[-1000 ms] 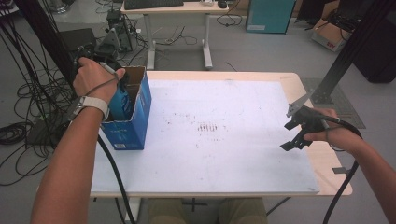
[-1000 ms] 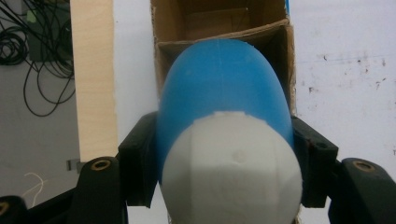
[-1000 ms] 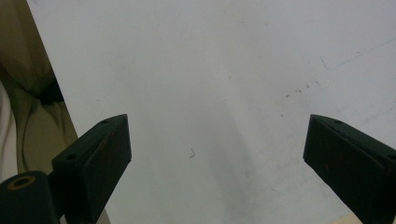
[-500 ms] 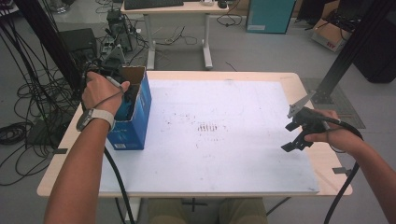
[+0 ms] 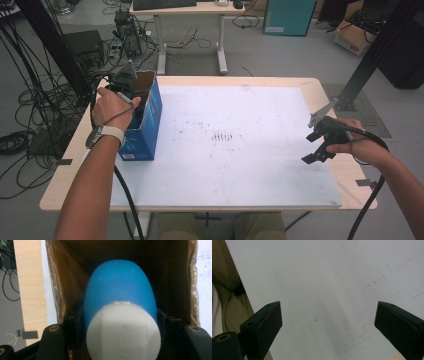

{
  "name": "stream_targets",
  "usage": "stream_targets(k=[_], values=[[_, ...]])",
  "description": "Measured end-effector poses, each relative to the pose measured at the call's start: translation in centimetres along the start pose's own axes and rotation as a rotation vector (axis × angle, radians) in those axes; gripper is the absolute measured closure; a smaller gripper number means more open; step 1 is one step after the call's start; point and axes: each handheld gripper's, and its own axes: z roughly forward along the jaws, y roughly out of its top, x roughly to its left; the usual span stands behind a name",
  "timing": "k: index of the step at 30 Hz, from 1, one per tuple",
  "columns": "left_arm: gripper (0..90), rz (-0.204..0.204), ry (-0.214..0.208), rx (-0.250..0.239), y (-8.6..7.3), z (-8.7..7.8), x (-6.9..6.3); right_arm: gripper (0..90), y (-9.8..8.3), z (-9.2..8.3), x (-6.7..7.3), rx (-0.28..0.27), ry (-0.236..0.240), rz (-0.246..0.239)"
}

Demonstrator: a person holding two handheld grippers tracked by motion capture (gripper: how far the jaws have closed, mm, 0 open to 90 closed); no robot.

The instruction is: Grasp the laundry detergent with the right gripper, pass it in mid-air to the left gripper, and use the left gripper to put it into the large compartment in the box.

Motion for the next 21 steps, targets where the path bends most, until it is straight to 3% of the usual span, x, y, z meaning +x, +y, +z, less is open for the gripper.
stream_targets(k=[21], values=[[37.3,0.002,-0.004,0.005,-0.01,0.04,0.11,7.6,0.21,0.15,0.18,-0.003,0.004,-0.015]])
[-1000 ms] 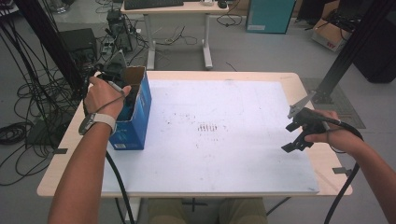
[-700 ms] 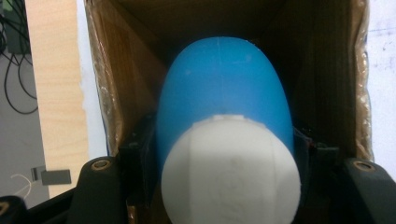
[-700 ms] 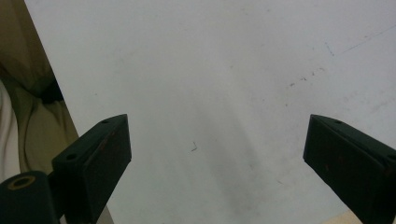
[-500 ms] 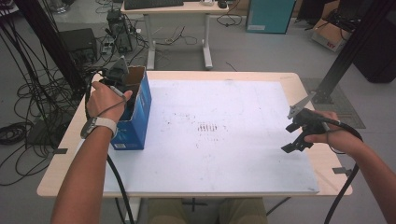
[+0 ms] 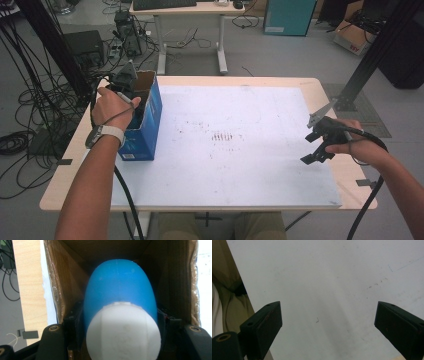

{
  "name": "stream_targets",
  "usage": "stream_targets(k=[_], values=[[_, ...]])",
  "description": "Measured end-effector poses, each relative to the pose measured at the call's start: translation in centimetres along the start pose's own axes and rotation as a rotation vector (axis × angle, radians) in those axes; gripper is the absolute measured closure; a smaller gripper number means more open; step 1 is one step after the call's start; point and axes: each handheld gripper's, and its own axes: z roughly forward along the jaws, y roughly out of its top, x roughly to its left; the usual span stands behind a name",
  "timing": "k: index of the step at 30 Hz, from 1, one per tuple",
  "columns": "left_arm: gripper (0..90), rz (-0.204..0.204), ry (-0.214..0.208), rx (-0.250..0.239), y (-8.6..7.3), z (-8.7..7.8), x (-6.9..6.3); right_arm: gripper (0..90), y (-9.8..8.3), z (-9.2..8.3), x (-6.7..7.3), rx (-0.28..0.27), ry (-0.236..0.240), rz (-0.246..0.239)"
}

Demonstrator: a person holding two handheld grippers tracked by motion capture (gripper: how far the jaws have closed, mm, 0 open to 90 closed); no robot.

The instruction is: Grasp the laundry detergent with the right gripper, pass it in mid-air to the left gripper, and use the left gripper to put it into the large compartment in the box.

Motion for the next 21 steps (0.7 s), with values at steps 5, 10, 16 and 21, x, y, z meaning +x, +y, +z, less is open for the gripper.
stream_targets(k=[5,10,16,21], values=[[37.4,0.0,-0.002,0.001,0.0,0.01,0.04,7.6,-0.06,-0.02,0.06,-0.002,-0.006,0.004],[37.3,0.001,-0.001,0.002,0.05,0.01,-0.02,7.6,-0.17,-0.09,0.05,-0.001,-0.008,0.006],[37.3,0.004,0.003,0.002,0.05,0.02,-0.06,7.6,-0.15,-0.05,0.12,0.007,-0.005,0.006],[37.3,0.004,-0.001,0.009,0.06,-0.03,-0.02,7.6,-0.1,-0.01,0.14,0.002,-0.005,0.005]])
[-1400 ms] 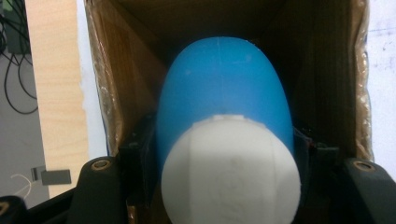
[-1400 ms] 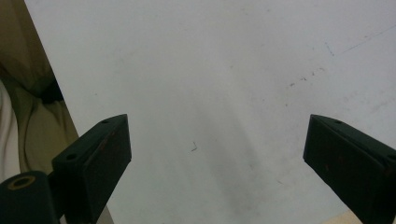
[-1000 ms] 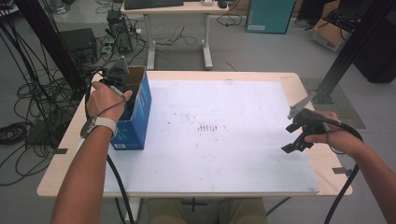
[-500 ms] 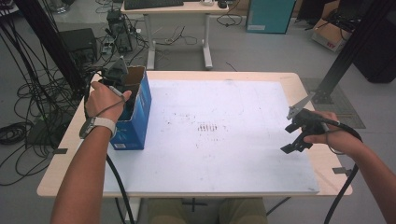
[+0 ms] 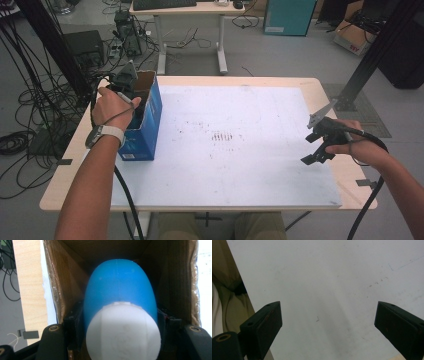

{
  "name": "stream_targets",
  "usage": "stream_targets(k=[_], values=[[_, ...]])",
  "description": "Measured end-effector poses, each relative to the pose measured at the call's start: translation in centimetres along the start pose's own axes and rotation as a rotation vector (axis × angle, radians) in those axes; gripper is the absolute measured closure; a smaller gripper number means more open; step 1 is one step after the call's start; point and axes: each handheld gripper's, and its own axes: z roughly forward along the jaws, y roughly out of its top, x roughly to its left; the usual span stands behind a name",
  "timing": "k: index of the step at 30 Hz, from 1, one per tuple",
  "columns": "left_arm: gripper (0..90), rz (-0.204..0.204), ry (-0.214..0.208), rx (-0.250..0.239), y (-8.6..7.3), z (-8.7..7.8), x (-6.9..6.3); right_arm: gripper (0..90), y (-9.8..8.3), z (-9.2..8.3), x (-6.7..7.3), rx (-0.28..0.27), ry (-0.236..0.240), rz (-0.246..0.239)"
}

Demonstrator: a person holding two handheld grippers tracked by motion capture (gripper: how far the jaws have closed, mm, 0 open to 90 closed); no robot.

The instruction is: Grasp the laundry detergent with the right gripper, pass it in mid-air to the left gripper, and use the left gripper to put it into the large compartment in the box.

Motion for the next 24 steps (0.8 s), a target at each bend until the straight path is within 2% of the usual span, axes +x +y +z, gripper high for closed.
stream_targets(k=[24], values=[[37.3,-0.003,0.005,-0.004,-0.03,0.05,-0.01,7.6,-0.06,-0.05,-0.01,-0.002,-0.001,-0.001]])
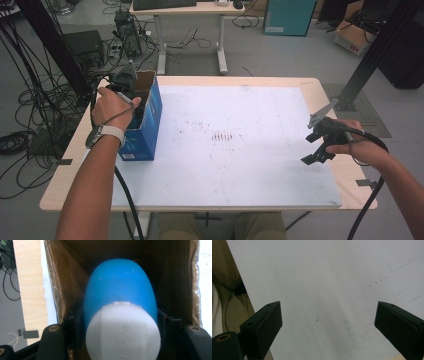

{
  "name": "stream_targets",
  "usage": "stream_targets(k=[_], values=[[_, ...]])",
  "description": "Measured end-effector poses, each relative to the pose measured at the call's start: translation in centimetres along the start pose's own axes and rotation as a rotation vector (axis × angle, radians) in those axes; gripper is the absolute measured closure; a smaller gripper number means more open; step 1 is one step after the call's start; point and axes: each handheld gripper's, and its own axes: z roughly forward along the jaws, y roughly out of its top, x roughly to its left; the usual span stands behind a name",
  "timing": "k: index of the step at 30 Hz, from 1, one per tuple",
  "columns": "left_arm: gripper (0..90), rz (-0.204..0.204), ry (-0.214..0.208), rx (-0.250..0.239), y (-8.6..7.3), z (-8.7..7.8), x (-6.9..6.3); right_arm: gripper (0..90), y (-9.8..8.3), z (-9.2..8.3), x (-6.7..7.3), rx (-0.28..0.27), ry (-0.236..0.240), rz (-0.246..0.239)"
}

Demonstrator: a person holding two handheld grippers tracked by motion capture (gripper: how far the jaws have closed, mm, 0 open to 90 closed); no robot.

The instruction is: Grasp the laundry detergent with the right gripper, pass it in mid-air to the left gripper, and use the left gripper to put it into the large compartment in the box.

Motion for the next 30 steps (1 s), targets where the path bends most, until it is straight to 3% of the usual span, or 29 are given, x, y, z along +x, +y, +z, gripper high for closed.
stream_targets(k=[30], values=[[37.4,-0.004,-0.009,0.01,0.03,-0.06,0.13,7.6,-0.25,0.08,0.03,0.003,0.004,0.0]])
